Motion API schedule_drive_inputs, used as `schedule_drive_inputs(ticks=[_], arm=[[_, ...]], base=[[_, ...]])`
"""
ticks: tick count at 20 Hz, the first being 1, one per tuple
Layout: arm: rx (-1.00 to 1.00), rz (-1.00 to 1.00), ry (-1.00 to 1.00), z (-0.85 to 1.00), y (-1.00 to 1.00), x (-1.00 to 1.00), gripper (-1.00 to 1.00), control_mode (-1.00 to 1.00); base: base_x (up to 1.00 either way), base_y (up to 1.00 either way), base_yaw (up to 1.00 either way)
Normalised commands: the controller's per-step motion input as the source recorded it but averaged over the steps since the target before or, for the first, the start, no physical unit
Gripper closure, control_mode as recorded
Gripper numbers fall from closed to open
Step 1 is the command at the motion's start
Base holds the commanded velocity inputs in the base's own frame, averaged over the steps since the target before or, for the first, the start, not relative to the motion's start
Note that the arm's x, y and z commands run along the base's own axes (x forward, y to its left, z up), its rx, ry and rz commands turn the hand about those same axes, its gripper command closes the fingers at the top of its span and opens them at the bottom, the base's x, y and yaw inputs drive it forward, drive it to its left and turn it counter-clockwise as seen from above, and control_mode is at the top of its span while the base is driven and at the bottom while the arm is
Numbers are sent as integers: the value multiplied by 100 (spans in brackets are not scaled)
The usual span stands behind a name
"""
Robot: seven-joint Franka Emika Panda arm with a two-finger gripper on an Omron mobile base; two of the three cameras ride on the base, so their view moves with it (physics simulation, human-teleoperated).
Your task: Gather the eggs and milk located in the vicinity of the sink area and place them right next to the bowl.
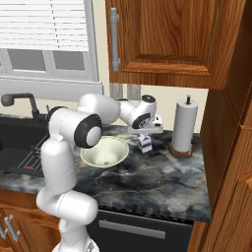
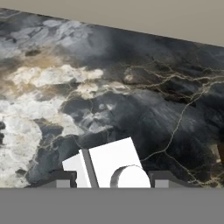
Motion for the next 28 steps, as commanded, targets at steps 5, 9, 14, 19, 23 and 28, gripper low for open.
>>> schedule_drive_inputs(ticks=[5,9,14,19,23,28], arm=[[0,0,-3,0,0,-15,100,-100],[0,0,-1,4,0,-21,100,-100],[0,0,-1,13,0,-22,100,-100],[0,0,-2,24,0,-3,100,-100],[0,0,0,15,0,-17,100,-100],[0,0,0,2,0,-18,100,-100]], base=[[0,0,0],[0,0,0],[0,0,0],[0,0,0],[0,0,0],[0,0,0]])
